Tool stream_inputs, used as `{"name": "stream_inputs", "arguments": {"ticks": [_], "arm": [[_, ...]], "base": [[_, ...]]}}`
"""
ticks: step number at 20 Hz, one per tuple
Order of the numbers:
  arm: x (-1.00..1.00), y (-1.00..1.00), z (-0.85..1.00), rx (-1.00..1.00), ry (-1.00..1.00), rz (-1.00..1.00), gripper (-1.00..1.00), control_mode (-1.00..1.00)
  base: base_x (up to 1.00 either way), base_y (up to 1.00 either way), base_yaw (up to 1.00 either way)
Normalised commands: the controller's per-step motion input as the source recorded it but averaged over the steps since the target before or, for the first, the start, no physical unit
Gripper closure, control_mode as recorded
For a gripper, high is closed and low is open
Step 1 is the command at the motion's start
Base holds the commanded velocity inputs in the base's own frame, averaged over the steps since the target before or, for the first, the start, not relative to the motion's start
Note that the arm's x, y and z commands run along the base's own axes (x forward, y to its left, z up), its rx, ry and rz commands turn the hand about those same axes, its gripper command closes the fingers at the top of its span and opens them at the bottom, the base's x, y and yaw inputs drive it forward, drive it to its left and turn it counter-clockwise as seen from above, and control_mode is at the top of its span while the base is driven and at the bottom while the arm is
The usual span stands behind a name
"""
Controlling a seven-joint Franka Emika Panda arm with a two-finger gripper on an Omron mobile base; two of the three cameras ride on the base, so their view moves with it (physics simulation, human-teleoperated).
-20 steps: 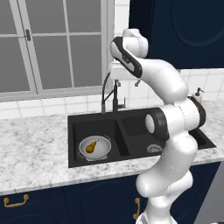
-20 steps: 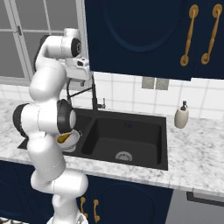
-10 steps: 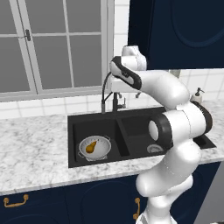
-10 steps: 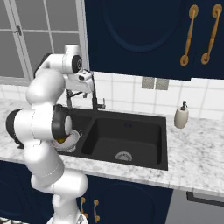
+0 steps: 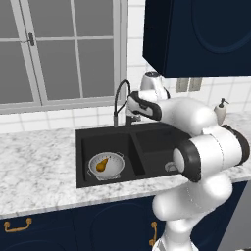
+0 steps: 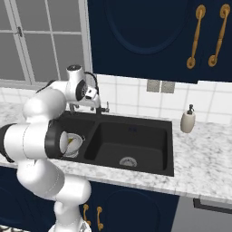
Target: Put the colander in the sink, put the pear in the colander, and turn on the sink faucet and pour water over the colander.
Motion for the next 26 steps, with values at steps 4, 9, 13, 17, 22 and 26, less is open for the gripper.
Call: {"name": "stream_inputs", "arguments": {"ticks": [4, 9, 13, 17, 22, 26], "arm": [[0.23, -0.16, -0.47, 0.00, -0.43, 0.16, -1.00, -1.00], [0.22, -0.43, -0.42, 0.00, -0.31, 0.06, -1.00, -1.00], [0.25, -0.17, -0.11, 0.00, -0.23, 0.01, -1.00, -1.00], [0.44, 0.00, 0.00, 0.00, -0.14, 0.00, -1.00, -1.00], [0.52, 0.00, 0.00, 0.00, -0.12, 0.00, -1.00, -1.00], [0.44, -0.01, 0.00, 0.00, -0.08, 0.00, -1.00, -1.00]], "base": [[0.00, 0.00, 0.00], [0.00, 0.00, 0.00], [0.00, 0.00, 0.00], [0.00, 0.00, 0.00], [0.00, 0.00, 0.00], [0.00, 0.00, 0.00]]}}
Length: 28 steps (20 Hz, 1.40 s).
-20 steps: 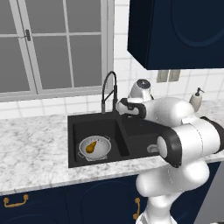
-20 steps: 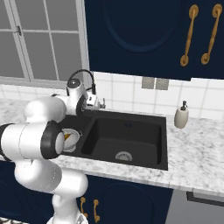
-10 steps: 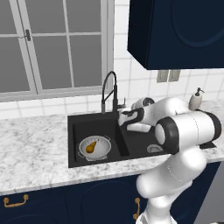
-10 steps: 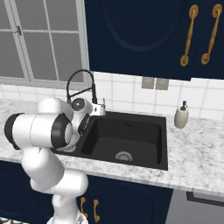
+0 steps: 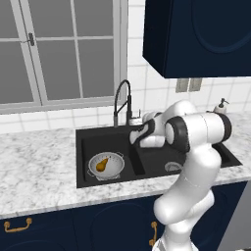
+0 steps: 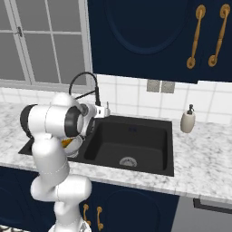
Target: Put the colander in the sink, put the pear in the colander, and turn on the sink faucet and pour water over the colander.
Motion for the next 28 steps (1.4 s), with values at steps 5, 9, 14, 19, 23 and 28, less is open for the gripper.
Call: {"name": "stream_inputs", "arguments": {"ticks": [5, 9, 14, 19, 23, 28], "arm": [[0.40, 0.00, 0.00, 0.00, -0.05, 0.00, -1.00, -1.00], [0.37, 0.00, 0.00, 0.00, -0.06, 0.00, -1.00, -1.00], [0.31, 0.00, 0.00, 0.00, -0.05, 0.00, -1.00, -1.00], [0.34, 0.00, 0.00, 0.00, -0.01, 0.00, -1.00, -1.00], [0.20, 0.00, 0.00, 0.00, 0.00, 0.00, -1.00, -1.00], [0.18, 0.00, 0.00, 0.00, 0.00, 0.00, -1.00, -1.00]], "base": [[0.00, 0.00, 0.00], [0.00, 0.00, 0.00], [0.00, 0.00, 0.00], [0.00, 0.00, 0.00], [0.00, 0.00, 0.00], [0.00, 0.00, 0.00]]}}
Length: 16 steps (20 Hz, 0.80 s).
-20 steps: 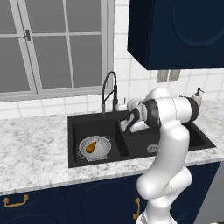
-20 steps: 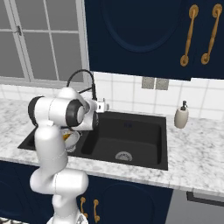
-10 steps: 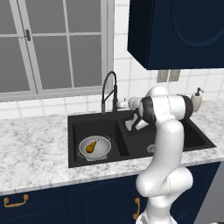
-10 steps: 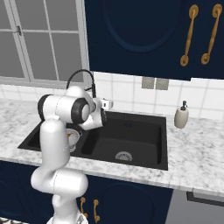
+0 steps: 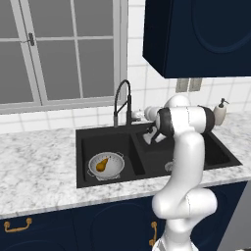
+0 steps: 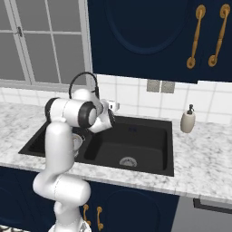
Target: Put the colander in the sink, put the pear in the colander, and turn on the sink faucet and pour water over the colander.
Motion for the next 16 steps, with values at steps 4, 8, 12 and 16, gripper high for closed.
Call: {"name": "stream_inputs", "arguments": {"ticks": [4, 8, 12, 16], "arm": [[0.22, 0.00, -0.01, 0.00, 0.00, 0.00, -1.00, -1.00], [0.21, 0.00, -0.05, 0.00, 0.00, 0.00, -1.00, -1.00], [0.22, 0.00, -0.13, 0.00, 0.00, 0.00, -1.00, -1.00], [0.23, 0.00, -0.18, 0.00, -0.01, 0.00, -1.00, -1.00]], "base": [[0.00, 0.00, 0.00], [0.00, 0.00, 0.00], [0.00, 0.00, 0.00], [0.00, 0.00, 0.00]]}}
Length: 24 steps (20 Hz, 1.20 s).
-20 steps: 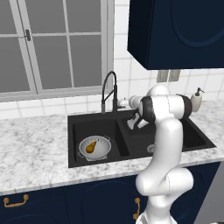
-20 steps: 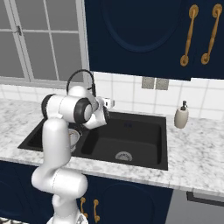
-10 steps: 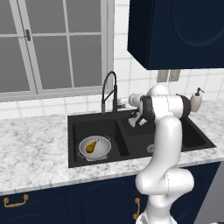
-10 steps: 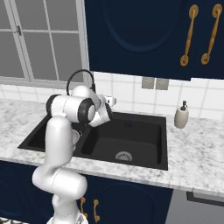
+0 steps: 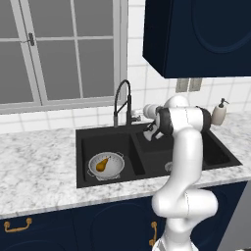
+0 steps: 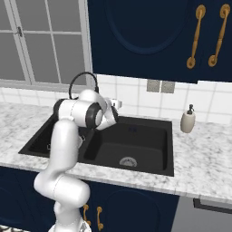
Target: Put the colander in the sink, put the pear in the colander, and turn on the sink faucet and pour water over the colander.
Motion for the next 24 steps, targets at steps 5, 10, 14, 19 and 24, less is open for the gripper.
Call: {"name": "stream_inputs", "arguments": {"ticks": [5, 10, 14, 19, 24], "arm": [[0.21, 0.00, -0.22, 0.00, -0.01, 0.00, -1.00, -1.00], [0.20, 0.00, -0.22, 0.00, 0.00, 0.00, -1.00, -1.00], [0.09, 0.04, -0.09, 0.00, 0.00, 0.00, -1.00, -1.00], [0.08, 0.12, -0.02, 0.00, 0.00, 0.00, -1.00, -1.00], [0.09, 0.09, 0.00, 0.00, 0.00, 0.00, -1.00, -1.00]], "base": [[0.00, 0.00, 0.00], [0.00, 0.00, 0.00], [0.00, 0.00, 0.00], [0.00, 0.00, 0.00], [0.00, 0.00, 0.00]]}}
